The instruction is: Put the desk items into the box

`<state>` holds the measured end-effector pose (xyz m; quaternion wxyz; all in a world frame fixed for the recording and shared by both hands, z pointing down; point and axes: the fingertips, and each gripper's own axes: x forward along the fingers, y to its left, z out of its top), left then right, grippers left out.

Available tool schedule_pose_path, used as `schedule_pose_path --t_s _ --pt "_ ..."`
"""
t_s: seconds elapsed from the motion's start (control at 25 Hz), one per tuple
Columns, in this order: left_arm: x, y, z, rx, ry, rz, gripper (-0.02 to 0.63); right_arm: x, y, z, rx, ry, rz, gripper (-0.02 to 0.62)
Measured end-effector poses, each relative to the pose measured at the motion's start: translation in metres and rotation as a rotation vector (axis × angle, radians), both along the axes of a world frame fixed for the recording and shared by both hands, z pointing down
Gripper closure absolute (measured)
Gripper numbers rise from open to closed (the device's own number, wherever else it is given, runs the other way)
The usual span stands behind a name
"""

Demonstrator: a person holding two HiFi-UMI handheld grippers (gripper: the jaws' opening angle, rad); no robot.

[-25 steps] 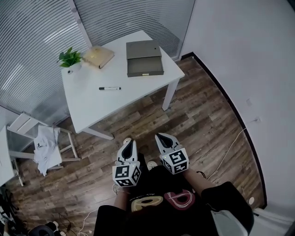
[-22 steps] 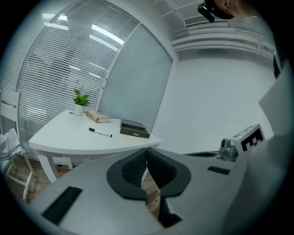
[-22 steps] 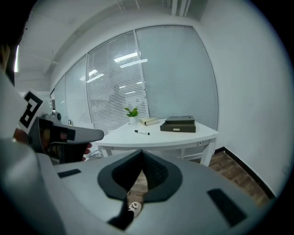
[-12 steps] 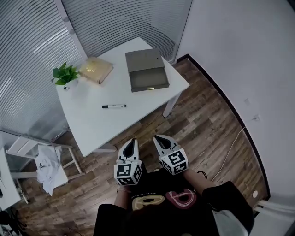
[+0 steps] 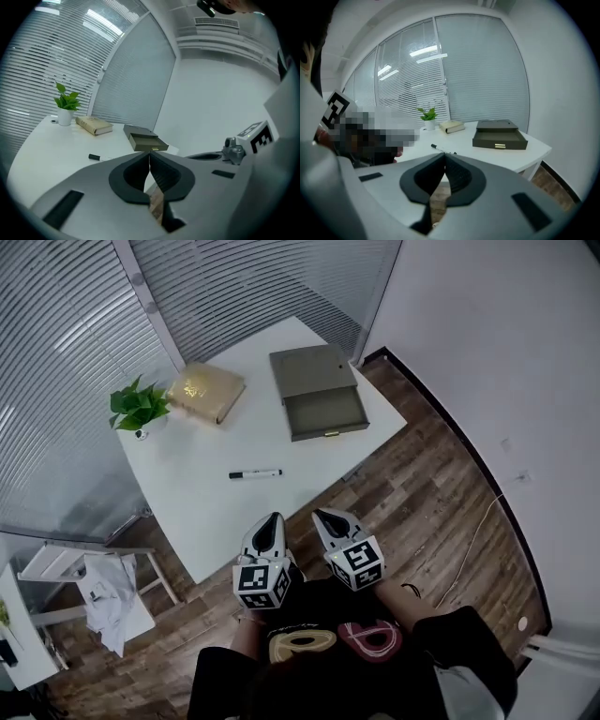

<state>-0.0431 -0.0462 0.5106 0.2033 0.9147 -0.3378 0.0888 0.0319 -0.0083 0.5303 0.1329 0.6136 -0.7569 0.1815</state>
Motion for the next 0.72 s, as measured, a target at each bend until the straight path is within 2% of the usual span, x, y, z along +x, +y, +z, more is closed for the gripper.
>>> schedule_pose_path --t_s 0.28,0.52,0.72 --pt "-0.021 -0.036 0.008 -0.01 -0.02 0.008 0.589 -0.016 -0.035 0.003 -0.012 0.003 0.012 0.586" --pt "-0.036 -0.054 0.014 -0.023 -0.033 -0.022 0.589 -0.018 -0.048 0.007 -0.022 -0.02 0.007 0.583" --pt "-0.038 -0.061 0.015 -0.029 -0.04 -0.052 0.588 -0.021 -0.059 0.012 -0.044 -0.045 -0.038 0.574"
